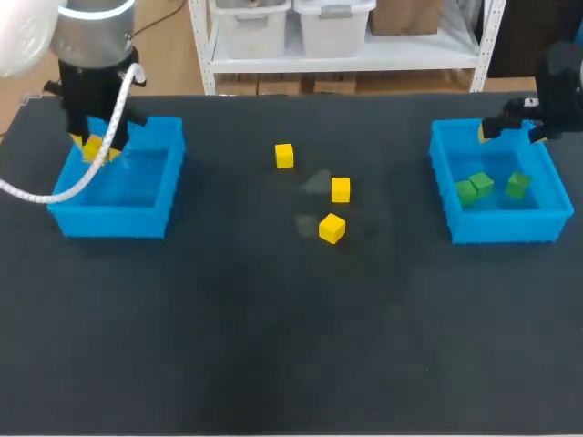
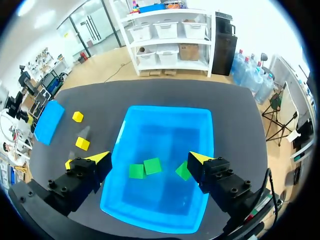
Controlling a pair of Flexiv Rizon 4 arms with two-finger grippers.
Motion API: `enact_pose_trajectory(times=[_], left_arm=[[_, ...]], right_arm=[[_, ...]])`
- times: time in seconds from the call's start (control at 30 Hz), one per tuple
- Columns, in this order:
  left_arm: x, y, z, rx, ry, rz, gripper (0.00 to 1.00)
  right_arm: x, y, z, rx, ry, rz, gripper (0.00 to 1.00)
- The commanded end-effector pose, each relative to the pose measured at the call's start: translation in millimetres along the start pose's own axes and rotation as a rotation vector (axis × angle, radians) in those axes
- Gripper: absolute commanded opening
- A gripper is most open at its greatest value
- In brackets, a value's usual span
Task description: Put the green cubes in the right bin and the yellow cubes in the left bin.
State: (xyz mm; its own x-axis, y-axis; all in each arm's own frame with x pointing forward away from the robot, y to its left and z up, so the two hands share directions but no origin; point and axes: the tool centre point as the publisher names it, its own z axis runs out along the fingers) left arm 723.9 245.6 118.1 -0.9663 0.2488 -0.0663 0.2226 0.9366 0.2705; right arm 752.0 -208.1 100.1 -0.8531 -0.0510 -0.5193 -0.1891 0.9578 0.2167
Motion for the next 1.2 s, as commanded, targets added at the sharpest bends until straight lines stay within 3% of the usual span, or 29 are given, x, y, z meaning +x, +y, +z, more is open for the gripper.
enact_pose_trajectory(times=[0.03, 0.23, 0.47, 0.67, 0.93, 1.2], left_arm=[[6.1, -4.9, -4.0, -0.001, -0.138, 0.001, 1.0], [-21.8, -31.2, -23.0, 0.037, -0.194, 0.049, 1.0], [-67.6, -100.1, -42.9, 0.207, -0.249, 0.167, 1.0], [-100.5, -151.2, -40.9, 0.261, -0.219, 0.256, 1.0], [-126.2, -213.7, -35.9, 0.309, -0.153, 0.272, 1.0], [-145.6, -243.2, -20.9, 0.275, -0.102, 0.226, 1.0]], right_arm=[[2.7, 1.7, -2.0, 0.01, -0.007, 0.001, 1.0], [2.7, 1.7, -2.0, 0.01, -0.007, 0.001, 1.0], [2.7, 1.7, -2.0, 0.01, -0.007, 0.001, 1.0], [2.7, 1.7, -2.0, 0.01, -0.007, 0.001, 1.0], [2.7, 1.7, -2.0, 0.01, -0.007, 0.001, 1.0], [2.7, 1.7, -2.0, 0.01, -0.007, 0.001, 1.0]])
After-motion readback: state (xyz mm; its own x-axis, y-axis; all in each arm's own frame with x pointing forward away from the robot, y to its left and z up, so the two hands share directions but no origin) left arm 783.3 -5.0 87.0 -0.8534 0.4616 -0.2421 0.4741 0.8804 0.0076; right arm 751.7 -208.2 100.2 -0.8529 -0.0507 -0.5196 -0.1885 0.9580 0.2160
